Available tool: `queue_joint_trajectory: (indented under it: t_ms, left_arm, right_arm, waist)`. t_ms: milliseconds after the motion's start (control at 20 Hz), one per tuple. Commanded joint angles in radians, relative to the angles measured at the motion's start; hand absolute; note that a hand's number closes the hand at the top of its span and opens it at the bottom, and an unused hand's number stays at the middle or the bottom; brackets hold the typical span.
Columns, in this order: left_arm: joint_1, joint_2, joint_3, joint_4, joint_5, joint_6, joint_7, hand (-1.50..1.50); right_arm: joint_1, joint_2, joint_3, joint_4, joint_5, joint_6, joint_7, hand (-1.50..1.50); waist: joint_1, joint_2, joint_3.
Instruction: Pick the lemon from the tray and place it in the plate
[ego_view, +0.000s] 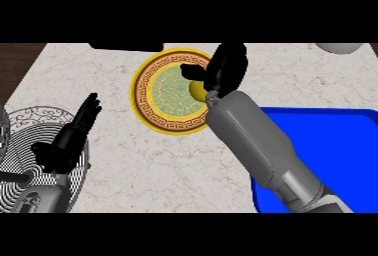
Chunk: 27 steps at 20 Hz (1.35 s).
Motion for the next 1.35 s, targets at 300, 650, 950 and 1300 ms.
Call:
queue_joint_trajectory:
  t_ms: [300, 650, 950, 1300]
  left_arm:
    - [0.062, 0.042, 0.053, -0.025, 0.03, -0.015, 0.061, 0.0]
    - [0.048, 0.001, 0.057, 0.086, -0.008, 0.004, -0.038, 0.0]
    - [0.124, 0.012, 0.067, 0.012, 0.024, -0.045, -0.023, 0.0]
    - [0.042, -0.049, 0.044, 0.065, -0.036, 0.021, -0.02, 0.0]
  right_arm:
    - [0.296, 0.006, 0.052, -0.263, -0.128, -0.359, -0.139, -1.5]
    - [0.617, -0.141, 0.175, -0.604, -0.279, -0.276, -0.346, -1.5]
    - [0.719, -0.258, 0.198, -0.669, -0.418, -0.237, -0.486, -1.5]
    - [0.835, -0.247, 0.198, -0.631, -0.538, -0.293, -0.722, -1.5]
  waist:
    - [-0.066, -0.012, -0.005]
    - [-0.087, -0.01, -0.006]
    - [-0.071, -0.01, -0.006]
    - [-0.074, -0.008, -0.006]
